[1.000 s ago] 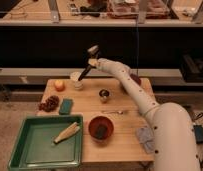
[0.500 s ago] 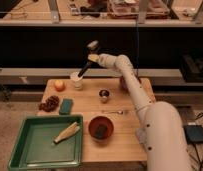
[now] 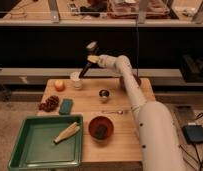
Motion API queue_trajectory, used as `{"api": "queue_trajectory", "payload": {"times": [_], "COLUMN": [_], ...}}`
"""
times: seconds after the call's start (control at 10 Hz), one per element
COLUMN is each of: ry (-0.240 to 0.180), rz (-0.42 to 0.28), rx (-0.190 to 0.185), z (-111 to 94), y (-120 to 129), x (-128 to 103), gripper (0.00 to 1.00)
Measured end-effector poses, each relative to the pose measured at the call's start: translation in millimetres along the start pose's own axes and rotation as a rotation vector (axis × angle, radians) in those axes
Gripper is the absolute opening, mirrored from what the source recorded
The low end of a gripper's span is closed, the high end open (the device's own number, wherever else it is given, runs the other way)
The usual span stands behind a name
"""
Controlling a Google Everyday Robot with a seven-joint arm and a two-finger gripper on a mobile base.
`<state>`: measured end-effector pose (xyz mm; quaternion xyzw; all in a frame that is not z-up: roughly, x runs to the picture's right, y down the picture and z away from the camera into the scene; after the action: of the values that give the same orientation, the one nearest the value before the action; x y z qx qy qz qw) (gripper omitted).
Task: Place brush in paper cup
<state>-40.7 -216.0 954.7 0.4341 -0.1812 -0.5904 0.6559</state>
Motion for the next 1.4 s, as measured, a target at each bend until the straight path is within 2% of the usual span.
{"api": "queue_trajectory", "payload": {"times": [0.3,0.9,1.4], "ry": [0.037,0.039,0.041], "rz": [-0.017,-0.038,-0.062], "rx": [-0.003,0.012,0.031], "z": [-3,11,26], "y": [7,-6,-15], "x": [4,9,3], "gripper": [0.0,0.0,0.0]}}
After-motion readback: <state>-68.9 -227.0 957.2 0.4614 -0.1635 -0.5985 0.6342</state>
